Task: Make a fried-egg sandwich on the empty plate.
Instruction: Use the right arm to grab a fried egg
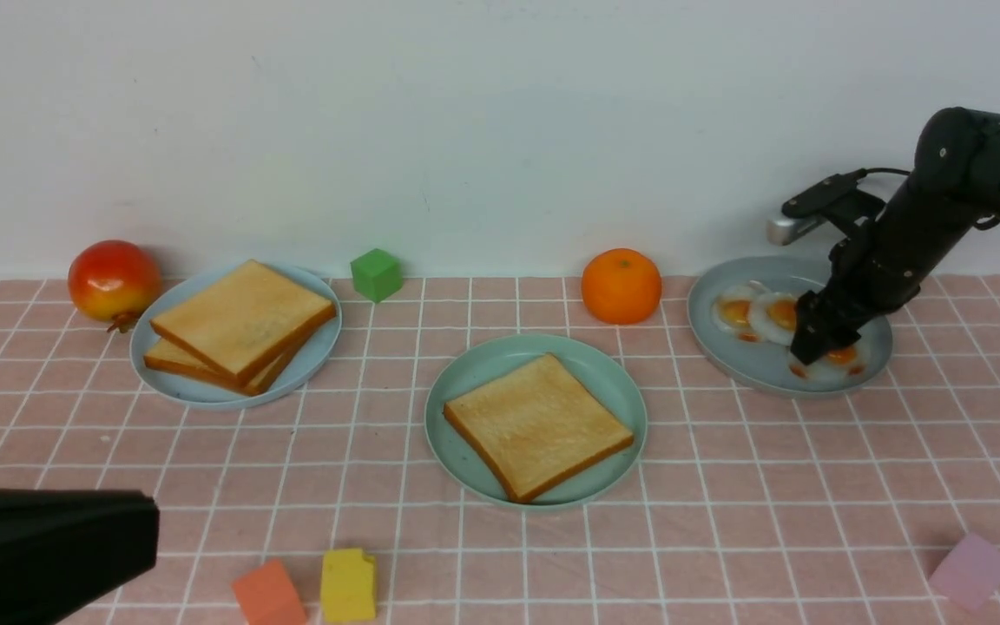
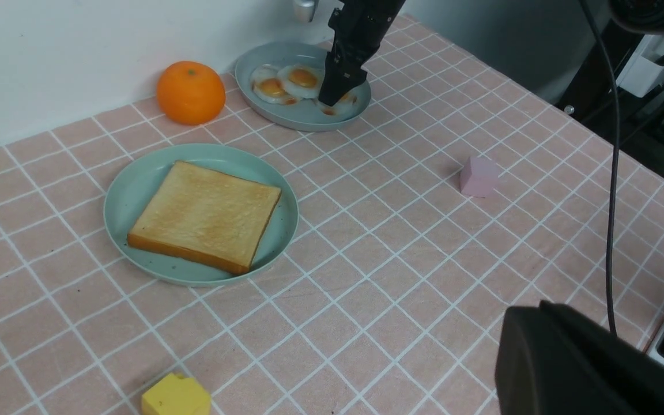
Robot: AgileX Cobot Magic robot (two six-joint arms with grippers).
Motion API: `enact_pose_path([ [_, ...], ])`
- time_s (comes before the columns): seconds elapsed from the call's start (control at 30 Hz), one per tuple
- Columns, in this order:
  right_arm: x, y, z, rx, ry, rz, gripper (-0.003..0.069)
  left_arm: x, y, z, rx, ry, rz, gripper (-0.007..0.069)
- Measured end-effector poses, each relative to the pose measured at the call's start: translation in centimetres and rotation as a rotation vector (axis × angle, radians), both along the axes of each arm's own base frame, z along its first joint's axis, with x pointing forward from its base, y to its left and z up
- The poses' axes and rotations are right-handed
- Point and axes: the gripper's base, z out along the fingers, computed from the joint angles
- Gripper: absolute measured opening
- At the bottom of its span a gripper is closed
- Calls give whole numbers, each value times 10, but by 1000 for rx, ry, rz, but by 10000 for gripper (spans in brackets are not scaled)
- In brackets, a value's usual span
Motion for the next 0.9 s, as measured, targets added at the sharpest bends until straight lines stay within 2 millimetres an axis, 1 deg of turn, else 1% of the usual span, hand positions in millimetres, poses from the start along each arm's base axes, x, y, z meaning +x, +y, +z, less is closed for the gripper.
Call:
enact_pose_path([
  [0.13,0,0,1,-1,-3,-1,615,0,0,0,-2,1,0,-13],
  [0.33,-2,0,21,-8,-31,4,613,0,0,0,-3,1,-1,-13],
  [0.4,0,-1,28,-12,-74,6,613,0,0,0,-3,1,-1,-13],
  [0.43,1,-1,28,-16,-86,12,613,0,0,0,-3,1,-1,-13],
  [0.5,3,0,25,-15,-91,20,613,0,0,0,-3,1,-1,-13],
  [0.57,4,0,17,-8,-81,34,613,0,0,0,-2,0,0,-13],
  [0.63,6,2,2,5,-55,48,613,0,0,1,-7,-5,1,-13],
  [0.83,7,3,0,15,-51,61,608,0,0,1,-8,-8,2,-13],
  [0.9,7,4,-1,34,-47,82,594,0,0,1,-8,-8,2,-13],
])
